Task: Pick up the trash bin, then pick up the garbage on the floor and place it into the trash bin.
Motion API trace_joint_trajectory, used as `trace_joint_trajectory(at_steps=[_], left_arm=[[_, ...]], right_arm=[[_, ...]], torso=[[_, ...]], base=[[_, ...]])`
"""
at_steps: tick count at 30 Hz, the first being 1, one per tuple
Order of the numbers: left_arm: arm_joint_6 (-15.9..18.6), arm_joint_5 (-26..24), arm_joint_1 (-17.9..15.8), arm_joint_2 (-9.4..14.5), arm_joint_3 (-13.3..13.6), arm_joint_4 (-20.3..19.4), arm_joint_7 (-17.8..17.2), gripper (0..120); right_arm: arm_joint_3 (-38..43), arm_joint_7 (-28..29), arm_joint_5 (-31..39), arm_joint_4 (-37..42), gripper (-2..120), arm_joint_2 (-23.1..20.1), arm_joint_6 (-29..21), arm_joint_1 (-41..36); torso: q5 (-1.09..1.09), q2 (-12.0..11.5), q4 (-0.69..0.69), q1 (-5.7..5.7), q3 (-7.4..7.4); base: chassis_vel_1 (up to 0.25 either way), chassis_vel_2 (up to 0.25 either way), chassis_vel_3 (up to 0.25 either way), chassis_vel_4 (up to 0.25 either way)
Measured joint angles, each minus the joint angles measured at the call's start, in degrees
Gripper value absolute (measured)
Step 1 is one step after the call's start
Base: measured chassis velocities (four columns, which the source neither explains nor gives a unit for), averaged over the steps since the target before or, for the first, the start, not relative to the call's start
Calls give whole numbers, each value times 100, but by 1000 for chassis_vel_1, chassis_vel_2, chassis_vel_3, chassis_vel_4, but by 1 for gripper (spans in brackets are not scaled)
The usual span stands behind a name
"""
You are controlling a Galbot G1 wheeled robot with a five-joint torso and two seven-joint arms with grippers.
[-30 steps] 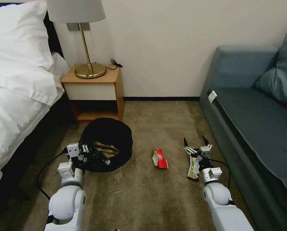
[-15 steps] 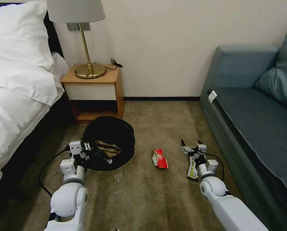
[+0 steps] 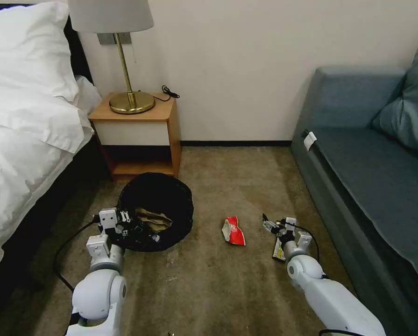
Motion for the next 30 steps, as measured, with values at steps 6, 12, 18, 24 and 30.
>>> trace_joint_trajectory(at_steps=[6, 12, 18, 24, 30], left_arm=[[-21, 68, 26, -46, 26, -17, -1, 5], [-42, 92, 34, -58, 23, -17, 0, 5], [-45, 100, 32, -45, 27, -16, -1, 5], [-45, 101, 33, -31, 33, -49, -2, 5], [-46, 103, 36, -36, 46, -71, -9, 5]], right_arm=[[153, 14, -151, -492, 100, 151, -171, 214], [308, 40, -279, -770, 100, 274, -261, 252], [435, 3, -312, -923, 100, 385, -370, 217], [543, 7, -418, -1121, 100, 444, -407, 235], [653, 17, -487, -1299, 100, 485, -422, 281]], torso=[[-1, 0, -1, 0, 0], [0, 0, 0, 0, 0], [0, 0, -1, 0, 0], [0, 0, 0, 0, -1], [0, 0, 0, 0, -1]], base=[[0, 0, 0, 0], [0, 0, 0, 0], [0, 0, 0, 0], [0, 0, 0, 0], [0, 0, 0, 0]])
